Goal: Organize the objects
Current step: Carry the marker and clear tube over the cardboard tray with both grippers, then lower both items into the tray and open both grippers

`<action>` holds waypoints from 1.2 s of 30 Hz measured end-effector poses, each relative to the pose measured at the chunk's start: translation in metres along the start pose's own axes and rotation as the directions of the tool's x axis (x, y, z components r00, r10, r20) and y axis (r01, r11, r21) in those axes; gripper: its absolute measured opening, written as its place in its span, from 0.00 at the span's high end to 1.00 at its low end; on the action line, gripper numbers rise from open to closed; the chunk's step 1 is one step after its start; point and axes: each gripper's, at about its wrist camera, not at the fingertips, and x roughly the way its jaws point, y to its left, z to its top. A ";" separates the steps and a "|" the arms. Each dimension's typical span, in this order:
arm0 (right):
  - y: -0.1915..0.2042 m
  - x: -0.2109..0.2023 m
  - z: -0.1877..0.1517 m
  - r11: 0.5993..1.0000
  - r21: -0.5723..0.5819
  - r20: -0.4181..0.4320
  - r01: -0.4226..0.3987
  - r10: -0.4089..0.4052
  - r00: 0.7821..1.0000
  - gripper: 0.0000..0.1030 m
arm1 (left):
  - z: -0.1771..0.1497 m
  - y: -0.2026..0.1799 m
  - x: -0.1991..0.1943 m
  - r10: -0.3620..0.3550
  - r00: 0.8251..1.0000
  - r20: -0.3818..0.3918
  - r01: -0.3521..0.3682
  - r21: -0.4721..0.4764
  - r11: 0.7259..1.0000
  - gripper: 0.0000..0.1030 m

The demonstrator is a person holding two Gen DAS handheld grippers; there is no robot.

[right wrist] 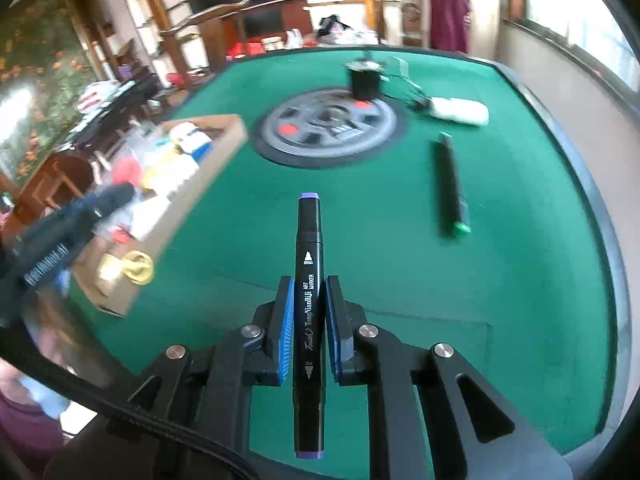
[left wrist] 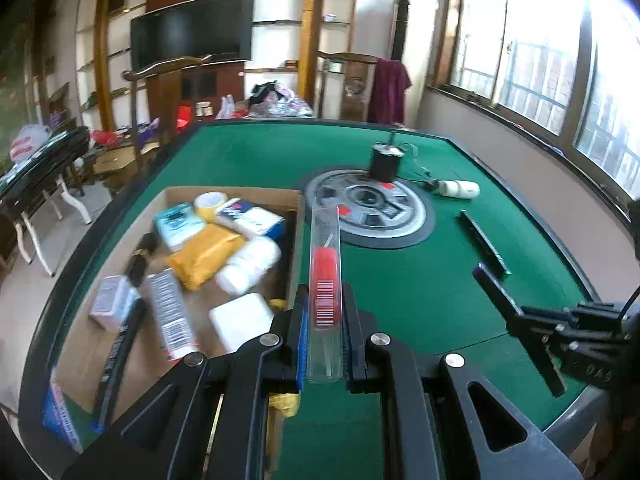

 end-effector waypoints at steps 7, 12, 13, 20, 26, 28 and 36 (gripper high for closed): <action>0.072 0.027 0.036 0.984 -0.075 -0.046 -0.159 0.156 0.987 0.88 | -0.014 0.079 -0.006 0.116 0.993 -0.022 -0.118 -0.110 0.987 0.90; 0.124 0.061 0.056 0.964 -0.097 -0.109 -0.247 0.237 0.965 0.88 | -0.031 0.135 -0.002 0.179 0.982 -0.065 -0.188 -0.189 0.964 0.90; 0.136 0.070 0.061 0.958 -0.092 -0.127 -0.271 0.258 0.958 0.88 | -0.033 0.143 0.000 0.187 0.980 -0.071 -0.198 -0.196 0.960 0.90; 0.182 0.126 0.078 0.953 -0.071 -0.214 -0.296 0.275 0.937 0.88 | -0.042 0.169 0.021 0.176 0.977 -0.118 -0.198 -0.221 0.955 0.90; 0.190 0.157 0.085 0.970 -0.071 -0.238 -0.234 0.211 0.948 0.88 | -0.041 0.162 0.029 0.113 0.987 -0.113 -0.136 -0.228 0.964 0.90; 0.192 0.164 0.086 0.972 -0.073 -0.243 -0.225 0.201 0.949 0.88 | -0.038 0.158 0.033 0.085 0.990 -0.111 -0.108 -0.226 0.968 0.90; 0.195 0.169 0.088 0.974 -0.075 -0.235 -0.211 0.189 0.953 0.88 | -0.036 0.150 0.037 0.064 0.992 -0.112 -0.088 -0.228 0.970 0.88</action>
